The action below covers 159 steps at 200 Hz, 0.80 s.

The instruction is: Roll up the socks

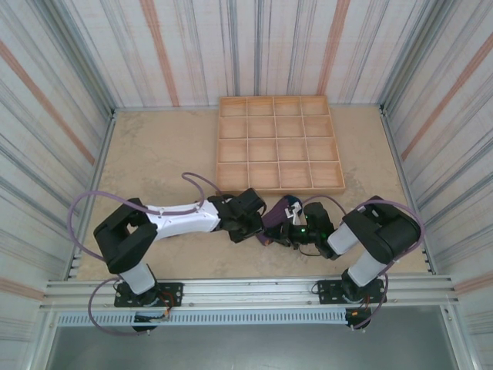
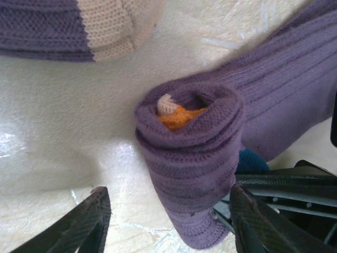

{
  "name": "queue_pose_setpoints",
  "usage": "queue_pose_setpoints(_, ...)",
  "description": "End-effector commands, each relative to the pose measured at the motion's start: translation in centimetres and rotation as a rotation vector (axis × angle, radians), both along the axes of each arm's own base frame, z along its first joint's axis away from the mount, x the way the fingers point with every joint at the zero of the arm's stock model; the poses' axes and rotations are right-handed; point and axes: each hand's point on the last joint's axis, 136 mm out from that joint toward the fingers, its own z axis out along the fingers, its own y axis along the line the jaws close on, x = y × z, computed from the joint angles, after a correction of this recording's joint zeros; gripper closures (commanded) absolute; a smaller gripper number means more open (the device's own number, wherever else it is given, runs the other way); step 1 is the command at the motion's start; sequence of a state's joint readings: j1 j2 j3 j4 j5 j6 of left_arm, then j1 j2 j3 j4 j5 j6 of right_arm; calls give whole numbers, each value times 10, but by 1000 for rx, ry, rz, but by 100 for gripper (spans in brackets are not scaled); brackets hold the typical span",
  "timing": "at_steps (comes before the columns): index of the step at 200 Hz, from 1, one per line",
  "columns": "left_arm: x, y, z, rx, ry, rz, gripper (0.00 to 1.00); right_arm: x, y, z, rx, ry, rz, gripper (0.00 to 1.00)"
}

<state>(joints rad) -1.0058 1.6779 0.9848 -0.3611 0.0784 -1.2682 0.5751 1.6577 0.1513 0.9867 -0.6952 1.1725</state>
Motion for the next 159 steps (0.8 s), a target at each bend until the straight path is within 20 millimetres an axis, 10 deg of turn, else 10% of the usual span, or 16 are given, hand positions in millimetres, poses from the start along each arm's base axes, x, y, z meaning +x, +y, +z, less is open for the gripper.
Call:
queue_pose_setpoints(1,3,-3,-2,20,-4,-13,46,-59,-61,-89,-327,385,-120,100)
queue_pose_setpoints(112,16,10,-25,91,83,39,62,-55,-62,-82,-316,379,-133,100)
queue_pose_setpoints(159,17,12,-31,122,104,25,95,-51,-59,-77,-304,340,-111,93)
